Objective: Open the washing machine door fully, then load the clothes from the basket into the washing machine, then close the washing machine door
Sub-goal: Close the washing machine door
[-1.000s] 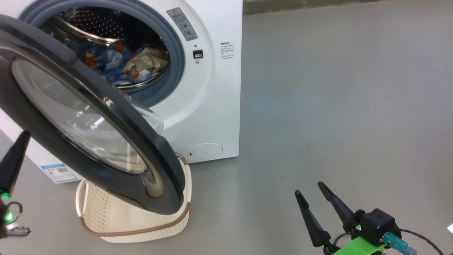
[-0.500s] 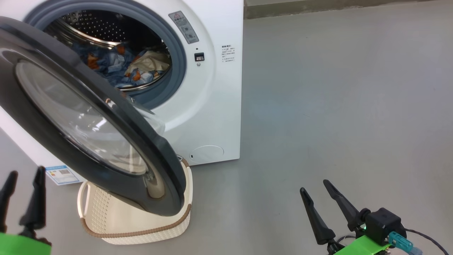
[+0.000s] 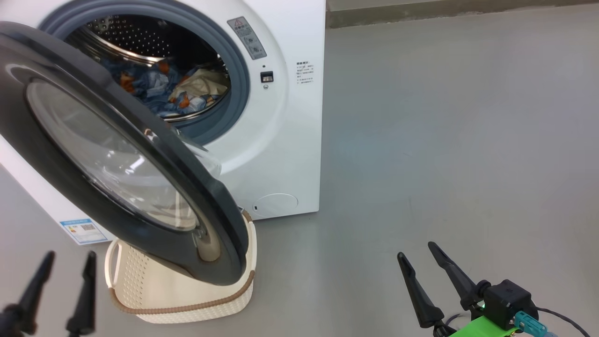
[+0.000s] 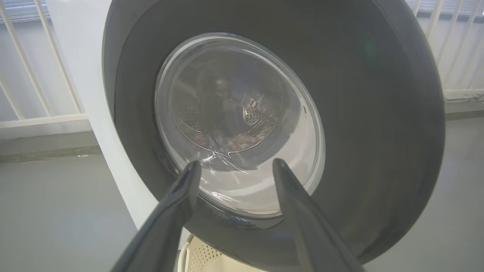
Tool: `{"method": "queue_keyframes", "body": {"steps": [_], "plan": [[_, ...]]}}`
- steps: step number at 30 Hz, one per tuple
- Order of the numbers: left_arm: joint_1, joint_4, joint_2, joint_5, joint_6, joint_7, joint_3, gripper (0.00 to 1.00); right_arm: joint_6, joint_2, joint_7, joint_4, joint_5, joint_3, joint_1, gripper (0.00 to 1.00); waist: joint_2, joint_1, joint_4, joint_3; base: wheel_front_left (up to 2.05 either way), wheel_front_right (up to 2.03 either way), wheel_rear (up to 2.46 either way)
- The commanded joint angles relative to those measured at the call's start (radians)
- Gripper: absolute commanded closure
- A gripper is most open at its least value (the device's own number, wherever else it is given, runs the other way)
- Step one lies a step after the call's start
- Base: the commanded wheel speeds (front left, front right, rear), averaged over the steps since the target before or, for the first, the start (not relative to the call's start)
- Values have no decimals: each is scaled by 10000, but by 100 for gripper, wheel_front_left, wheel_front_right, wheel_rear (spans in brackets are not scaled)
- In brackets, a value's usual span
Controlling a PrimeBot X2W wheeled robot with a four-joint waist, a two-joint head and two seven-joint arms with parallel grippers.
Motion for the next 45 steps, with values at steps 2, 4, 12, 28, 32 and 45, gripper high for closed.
{"method": "queue_keyframes", "body": {"steps": [2,4,12,28,32,45], "plan": [[-130,-547,114,295,203,-128,409,0,14,30,-120,-302,-94,144,-22,0,0,0,-10,34,0,0,0],[57,-748,-52,460,301,-131,430,0,14,39,-120,-312,-94,136,-28,0,0,0,-21,66,0,0,0],[586,-1242,-835,1143,527,-134,704,0,14,51,-120,-310,-88,110,-84,0,0,0,-70,138,0,0,0],[1342,-1055,-2314,1887,407,-135,959,0,14,25,-120,-321,-46,114,-121,0,0,0,-84,164,0,0,0],[1444,-1006,-2550,2059,285,-135,1073,0,14,9,-120,-316,-42,130,-131,0,0,0,-88,166,0,0,0],[1862,-924,-2915,2441,-78,-135,1438,0,14,26,-120,-256,-60,185,-83,0,0,0,-97,43,0,0,0]]}}
